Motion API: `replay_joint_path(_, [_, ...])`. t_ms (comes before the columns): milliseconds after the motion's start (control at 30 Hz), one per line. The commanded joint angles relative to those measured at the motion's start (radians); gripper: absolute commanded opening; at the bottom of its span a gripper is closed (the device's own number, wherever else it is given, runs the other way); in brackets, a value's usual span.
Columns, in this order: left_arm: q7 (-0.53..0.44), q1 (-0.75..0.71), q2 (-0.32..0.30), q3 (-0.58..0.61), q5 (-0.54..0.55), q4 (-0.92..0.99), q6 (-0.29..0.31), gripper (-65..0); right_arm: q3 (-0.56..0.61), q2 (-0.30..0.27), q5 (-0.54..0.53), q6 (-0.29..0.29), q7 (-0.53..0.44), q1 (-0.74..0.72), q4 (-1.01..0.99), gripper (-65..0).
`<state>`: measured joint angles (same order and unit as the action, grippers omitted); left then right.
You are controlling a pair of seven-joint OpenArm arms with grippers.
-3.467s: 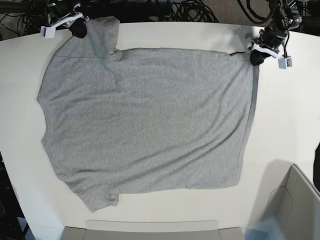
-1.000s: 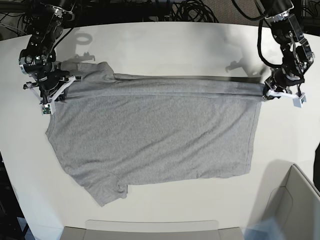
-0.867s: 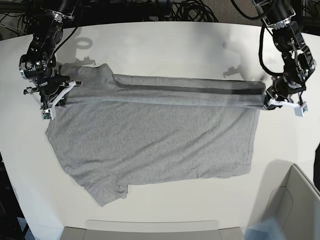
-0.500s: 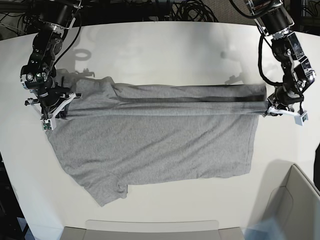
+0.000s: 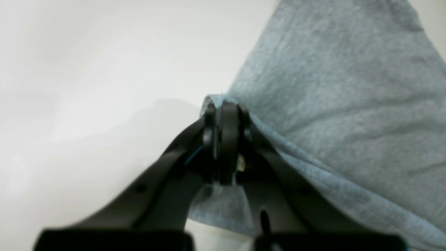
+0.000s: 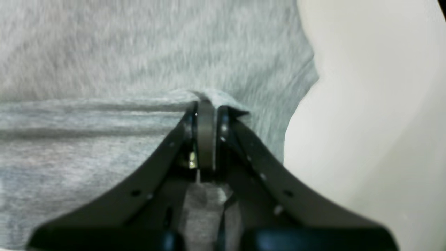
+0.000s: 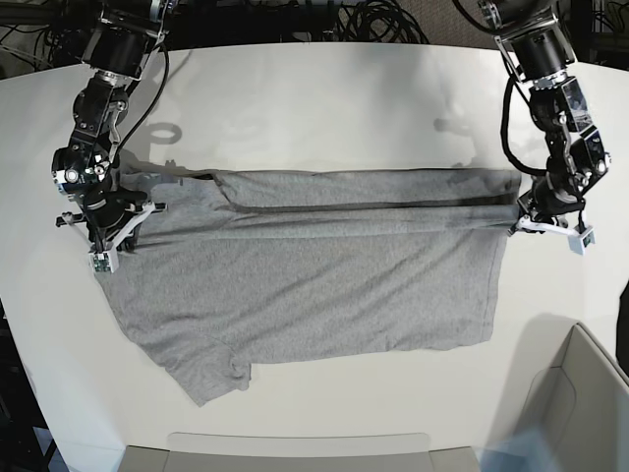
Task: Fold the T-shirt properly
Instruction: 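Lift the shoulder edge with both grippers and fold it toward the hem, then lower the folded edge, release, and pull both grippers back toward the collar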
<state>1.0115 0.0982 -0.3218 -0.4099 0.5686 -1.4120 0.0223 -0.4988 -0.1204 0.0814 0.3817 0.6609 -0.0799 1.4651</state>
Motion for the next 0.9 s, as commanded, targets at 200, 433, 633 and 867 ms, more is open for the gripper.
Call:
replay_joint_path(200, [-0.055,0.073,-0.021,-0.001,-0.003,0.073,0.003,-65.0,-0.002,-0.02,0.004,-0.011,-0.026,-0.099,-0.076,-65.0])
replay_joint_path(433, [-0.064,0.077,-0.023,0.059,-0.003,0.078,0.0,-65.0,-0.001,-0.043,0.004,-0.011,-0.071,-0.168,-0.175,-65.0])
replay_joint_path(633, [-0.078,0.11,-0.023,0.067,-0.003,0.078,-0.003,-65.0,0.045,-0.034,0.11,-0.011,-0.174,-0.176,-0.223,-65.0])
replay_joint_path(867, [-0.076,0.108,-0.021,0.067,-0.003,0.072,-0.003,-47.3,0.052,-0.019,0.128,-0.013,-0.174,-0.172,-0.212,-58.1])
